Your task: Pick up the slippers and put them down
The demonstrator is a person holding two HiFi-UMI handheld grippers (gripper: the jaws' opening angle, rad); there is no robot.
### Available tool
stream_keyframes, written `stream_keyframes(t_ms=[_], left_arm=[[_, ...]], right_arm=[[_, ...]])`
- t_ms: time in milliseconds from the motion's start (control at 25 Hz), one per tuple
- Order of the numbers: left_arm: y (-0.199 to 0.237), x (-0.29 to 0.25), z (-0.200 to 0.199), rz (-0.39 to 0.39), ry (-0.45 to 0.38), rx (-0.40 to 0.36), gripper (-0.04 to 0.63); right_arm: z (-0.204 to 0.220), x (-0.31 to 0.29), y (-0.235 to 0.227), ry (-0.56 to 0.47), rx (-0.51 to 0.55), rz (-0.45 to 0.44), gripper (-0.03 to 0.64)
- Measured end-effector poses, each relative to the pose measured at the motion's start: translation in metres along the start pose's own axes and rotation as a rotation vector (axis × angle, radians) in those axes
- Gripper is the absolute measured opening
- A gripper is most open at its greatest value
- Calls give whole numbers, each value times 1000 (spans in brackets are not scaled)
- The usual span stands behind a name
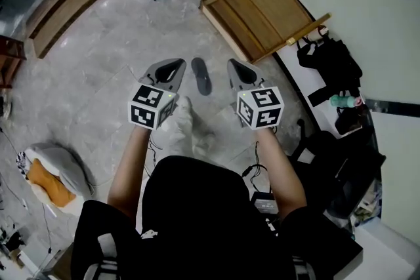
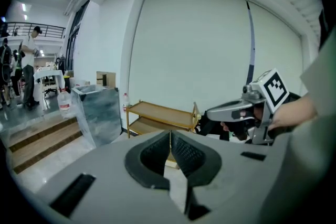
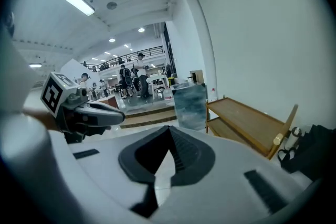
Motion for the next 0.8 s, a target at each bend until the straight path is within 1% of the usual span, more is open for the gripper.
stream_keyframes(t_ms=[200,360,480,640,800], left_arm=[[-33,34,-25,-15,-71,-26,8],[-55,53,-35,-22,-93,-68,8],[-68,66,-39,-19,-115,-83,8],[-77,80,-47,3,-157,-95,8],[-72,94,-59,16,-192,-106,8]], right_arm=[[-22,42,16,-74,32,-10,-2],[-40,68,31,-132,55,-25,-2],[-50,82,41,-165,64,-38,-2],[-60,88,55,-191,78,-54,-2],[-72,88,68,-212,86,-53,-2]])
Point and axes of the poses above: the fingertips, and each gripper's own axes: x backward along the fingers, y to its left, z out of its underside, the point moved 1 cm from there along x, backward along the fingers, and after that the axes turned 1 degree about z, right-handed, at the moved point
